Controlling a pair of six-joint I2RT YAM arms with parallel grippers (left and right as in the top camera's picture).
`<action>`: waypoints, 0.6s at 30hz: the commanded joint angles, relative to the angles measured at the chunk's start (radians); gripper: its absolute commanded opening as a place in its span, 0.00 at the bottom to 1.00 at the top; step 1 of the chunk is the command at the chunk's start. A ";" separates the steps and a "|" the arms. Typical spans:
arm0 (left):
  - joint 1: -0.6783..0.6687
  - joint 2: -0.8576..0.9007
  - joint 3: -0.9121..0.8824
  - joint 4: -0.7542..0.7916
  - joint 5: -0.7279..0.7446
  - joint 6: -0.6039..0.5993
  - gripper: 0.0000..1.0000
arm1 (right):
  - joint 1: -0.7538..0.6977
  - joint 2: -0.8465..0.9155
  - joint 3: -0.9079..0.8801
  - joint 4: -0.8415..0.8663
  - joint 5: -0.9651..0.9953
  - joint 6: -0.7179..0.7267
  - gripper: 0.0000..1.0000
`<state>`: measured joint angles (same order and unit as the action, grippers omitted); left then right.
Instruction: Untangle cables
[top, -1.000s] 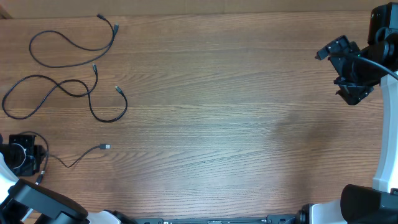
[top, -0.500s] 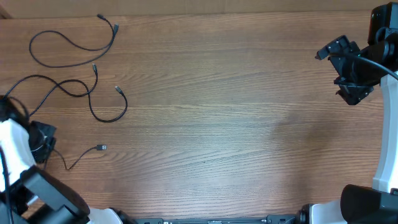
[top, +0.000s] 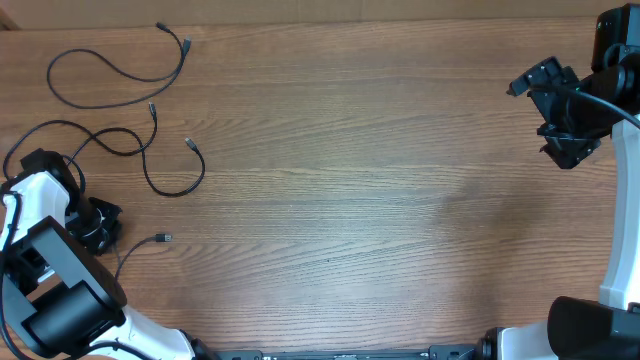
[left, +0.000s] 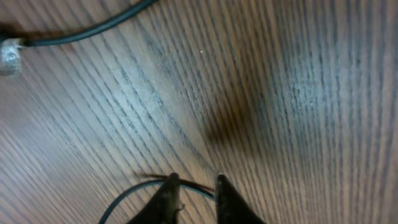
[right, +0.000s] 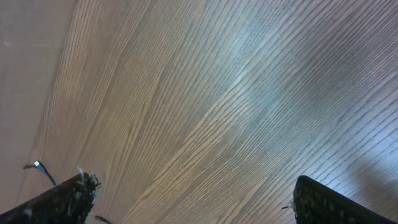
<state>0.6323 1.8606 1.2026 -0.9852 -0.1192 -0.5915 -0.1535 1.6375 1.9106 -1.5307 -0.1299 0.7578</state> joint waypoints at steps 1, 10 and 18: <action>0.003 0.007 0.018 -0.025 0.069 0.071 0.40 | 0.002 -0.004 0.007 0.003 0.010 -0.007 1.00; 0.002 0.003 0.384 -0.295 0.260 0.214 0.70 | 0.002 -0.004 0.007 0.003 0.010 -0.007 1.00; 0.003 -0.019 0.520 -0.382 0.285 0.248 0.94 | 0.002 -0.004 0.007 0.003 0.010 -0.007 1.00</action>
<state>0.6323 1.8629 1.6997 -1.3514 0.1513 -0.3767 -0.1535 1.6375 1.9106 -1.5311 -0.1299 0.7582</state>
